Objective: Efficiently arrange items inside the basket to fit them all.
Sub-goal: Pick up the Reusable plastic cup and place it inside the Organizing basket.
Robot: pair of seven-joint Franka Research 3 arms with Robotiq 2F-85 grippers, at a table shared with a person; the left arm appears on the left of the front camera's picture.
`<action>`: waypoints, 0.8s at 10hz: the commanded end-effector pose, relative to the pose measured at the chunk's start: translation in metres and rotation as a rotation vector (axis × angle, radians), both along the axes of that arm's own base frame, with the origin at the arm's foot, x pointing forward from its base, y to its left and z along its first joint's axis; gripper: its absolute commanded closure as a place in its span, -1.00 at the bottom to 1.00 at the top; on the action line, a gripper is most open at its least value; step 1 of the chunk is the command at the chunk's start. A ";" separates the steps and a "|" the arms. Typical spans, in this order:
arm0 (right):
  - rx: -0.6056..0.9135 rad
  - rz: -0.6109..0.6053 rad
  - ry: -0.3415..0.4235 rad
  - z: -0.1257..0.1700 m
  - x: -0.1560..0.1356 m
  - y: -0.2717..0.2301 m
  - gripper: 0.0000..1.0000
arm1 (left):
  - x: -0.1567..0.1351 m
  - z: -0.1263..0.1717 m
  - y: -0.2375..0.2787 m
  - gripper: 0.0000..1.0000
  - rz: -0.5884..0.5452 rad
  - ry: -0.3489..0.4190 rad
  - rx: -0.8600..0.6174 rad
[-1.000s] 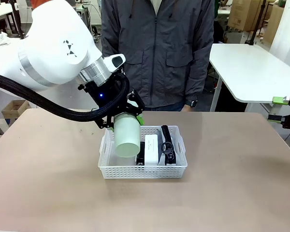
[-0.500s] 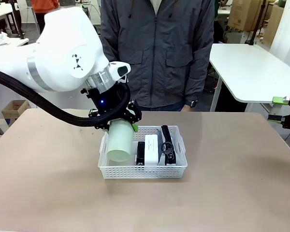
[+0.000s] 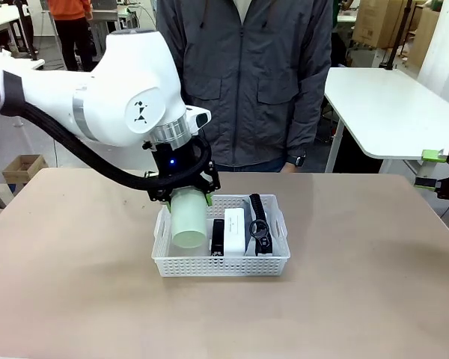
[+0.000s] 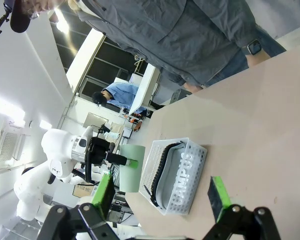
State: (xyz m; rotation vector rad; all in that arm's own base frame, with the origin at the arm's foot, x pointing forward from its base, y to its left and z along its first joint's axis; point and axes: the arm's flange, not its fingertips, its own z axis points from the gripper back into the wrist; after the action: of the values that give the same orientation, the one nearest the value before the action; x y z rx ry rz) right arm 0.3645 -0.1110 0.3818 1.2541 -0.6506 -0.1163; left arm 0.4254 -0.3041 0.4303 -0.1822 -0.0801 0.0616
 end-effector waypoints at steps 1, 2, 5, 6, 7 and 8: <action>0.011 0.002 0.002 0.003 0.000 0.000 -1.00 | 0.009 0.000 -0.011 -0.75 0.024 -0.025 0.033; 0.011 0.002 0.002 0.003 0.000 0.000 -1.00 | 0.012 -0.005 -0.012 -0.75 0.024 -0.030 0.052; 0.011 0.002 0.002 0.003 0.000 0.000 -1.00 | 0.020 -0.027 -0.013 -0.75 0.015 -0.005 0.086; 0.011 0.002 0.002 0.003 0.000 0.000 -1.00 | 0.022 -0.035 -0.011 -0.75 0.016 0.008 0.082; 0.011 0.002 0.002 0.003 0.000 0.000 -1.00 | 0.023 -0.042 -0.010 -0.75 0.021 0.009 0.089; 0.011 0.002 0.002 0.003 0.000 0.000 -1.00 | 0.022 -0.050 -0.010 -0.75 0.018 0.015 0.108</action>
State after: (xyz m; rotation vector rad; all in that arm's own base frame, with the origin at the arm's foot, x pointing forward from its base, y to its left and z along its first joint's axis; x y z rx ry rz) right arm 0.3645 -0.1110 0.3818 1.2541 -0.6506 -0.1162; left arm 0.4456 -0.3088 0.3808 -0.1032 -0.0448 0.0526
